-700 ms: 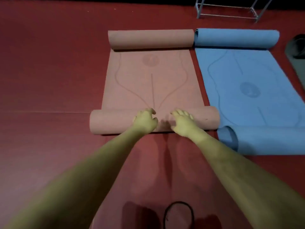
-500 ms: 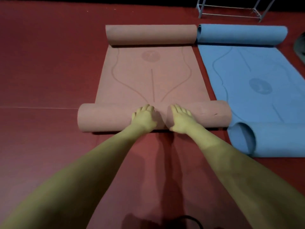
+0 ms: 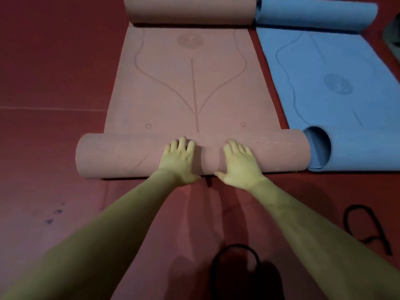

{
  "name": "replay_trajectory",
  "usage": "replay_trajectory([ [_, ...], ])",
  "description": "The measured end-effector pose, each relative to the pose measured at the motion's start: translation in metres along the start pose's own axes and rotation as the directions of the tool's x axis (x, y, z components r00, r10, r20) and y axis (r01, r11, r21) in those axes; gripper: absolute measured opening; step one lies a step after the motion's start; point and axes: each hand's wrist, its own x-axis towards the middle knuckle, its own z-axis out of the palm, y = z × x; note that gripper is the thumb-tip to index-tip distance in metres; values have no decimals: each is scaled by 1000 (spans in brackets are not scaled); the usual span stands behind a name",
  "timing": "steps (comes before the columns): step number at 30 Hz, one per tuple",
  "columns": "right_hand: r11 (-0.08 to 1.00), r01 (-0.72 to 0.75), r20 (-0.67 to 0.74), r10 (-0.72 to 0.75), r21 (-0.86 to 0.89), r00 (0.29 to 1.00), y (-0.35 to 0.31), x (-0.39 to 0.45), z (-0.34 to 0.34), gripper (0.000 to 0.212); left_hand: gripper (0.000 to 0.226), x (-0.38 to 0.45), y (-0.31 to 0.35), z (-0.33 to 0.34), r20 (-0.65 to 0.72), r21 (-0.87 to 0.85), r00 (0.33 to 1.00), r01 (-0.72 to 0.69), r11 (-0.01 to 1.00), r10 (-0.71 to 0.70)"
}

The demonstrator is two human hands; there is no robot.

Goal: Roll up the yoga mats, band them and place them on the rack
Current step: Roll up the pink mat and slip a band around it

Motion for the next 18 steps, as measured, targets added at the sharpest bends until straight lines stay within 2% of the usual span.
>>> replay_trajectory([
  [2,1000,-16,-18,16,-22,1000,-4,-12,2,75,104,-12,3,3,2,-37,1000,31,999,-31],
  [4,1000,-2,65,3,-24,998,-10,-25,6,93,113,-25,7,7,45,-80,996,82,993,-78],
  [5,1000,1,103,2,-25,995,-12,-31,9,99,110,-31,10,9,57,-57,995,79,995,-76],
  [8,999,12,126,-6,-42,992,-17,-50,15,87,92,-46,18,17,45,39,999,22,999,-24],
  [11,999,43,107,-40,-26,993,-22,-67,22,71,97,-54,23,23,82,23,996,28,999,-30],
  [15,997,53,116,-60,60,991,-19,-78,26,78,102,-72,30,34,129,-13,989,78,997,-75],
  [18,996,82,119,-85,27,989,-22,-86,25,87,105,-83,32,40,108,68,991,69,995,-76],
])
